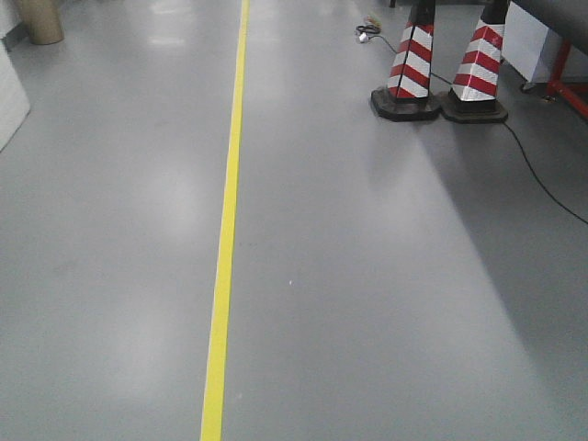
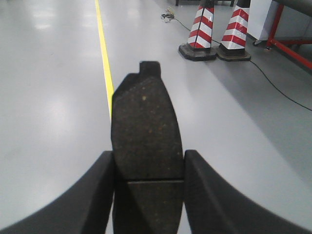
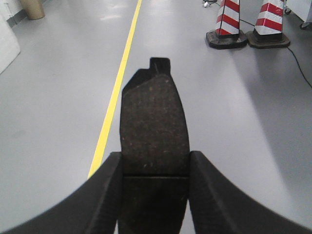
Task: Move and align brake pads A on conveyor
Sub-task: 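Drive the base away from the table holding both brake pads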
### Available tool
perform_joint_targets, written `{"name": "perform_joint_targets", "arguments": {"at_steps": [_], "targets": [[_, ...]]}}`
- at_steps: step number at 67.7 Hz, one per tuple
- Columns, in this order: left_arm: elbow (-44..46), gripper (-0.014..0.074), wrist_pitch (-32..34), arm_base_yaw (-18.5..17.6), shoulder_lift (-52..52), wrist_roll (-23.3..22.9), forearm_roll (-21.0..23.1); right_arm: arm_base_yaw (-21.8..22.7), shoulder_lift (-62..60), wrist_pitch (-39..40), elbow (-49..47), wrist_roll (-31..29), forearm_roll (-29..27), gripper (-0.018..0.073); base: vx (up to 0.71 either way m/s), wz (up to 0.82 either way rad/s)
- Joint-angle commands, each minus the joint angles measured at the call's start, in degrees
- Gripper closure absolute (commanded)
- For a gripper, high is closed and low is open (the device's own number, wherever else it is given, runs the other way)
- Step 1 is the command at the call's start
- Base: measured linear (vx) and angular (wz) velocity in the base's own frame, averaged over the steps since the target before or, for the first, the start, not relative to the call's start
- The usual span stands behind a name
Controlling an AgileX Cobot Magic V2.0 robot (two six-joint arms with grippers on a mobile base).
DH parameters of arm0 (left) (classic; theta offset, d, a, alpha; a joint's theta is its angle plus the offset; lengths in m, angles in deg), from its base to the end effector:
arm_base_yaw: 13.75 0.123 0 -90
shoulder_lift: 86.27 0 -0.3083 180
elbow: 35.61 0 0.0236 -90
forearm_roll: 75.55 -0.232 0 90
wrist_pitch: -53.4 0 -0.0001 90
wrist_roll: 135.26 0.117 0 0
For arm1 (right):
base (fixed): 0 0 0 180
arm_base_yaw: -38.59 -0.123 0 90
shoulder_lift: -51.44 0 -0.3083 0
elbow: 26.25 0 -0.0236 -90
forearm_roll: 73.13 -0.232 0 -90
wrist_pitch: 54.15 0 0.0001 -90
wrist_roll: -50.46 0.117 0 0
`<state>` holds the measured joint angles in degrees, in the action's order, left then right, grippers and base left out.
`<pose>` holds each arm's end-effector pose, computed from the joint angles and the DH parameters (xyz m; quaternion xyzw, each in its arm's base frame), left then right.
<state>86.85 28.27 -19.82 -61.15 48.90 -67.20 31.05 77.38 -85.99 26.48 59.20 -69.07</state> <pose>0.0582 -0.0135 0.2716 0.0369 0.8057 -0.0736 0.5866 0.0552 0.0029 0.2856 -0.0055 0.8213 0.0485 0.5684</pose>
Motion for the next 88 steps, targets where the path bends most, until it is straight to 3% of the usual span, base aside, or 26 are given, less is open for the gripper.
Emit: {"name": "perform_joint_targets", "arguments": {"at_steps": [1, 88], "targets": [[1.7, 0.0603, 5.7, -0.3, 0.5, -0.2, 0.8, 0.1, 0.5, 5.2, -1.9, -0.5, 0.6, 0.0566, 0.73, -0.14], [1.7, 0.0603, 5.7, -0.3, 0.5, -0.2, 0.8, 0.1, 0.5, 5.2, -1.9, -0.5, 0.6, 0.0566, 0.74, 0.01]]}}
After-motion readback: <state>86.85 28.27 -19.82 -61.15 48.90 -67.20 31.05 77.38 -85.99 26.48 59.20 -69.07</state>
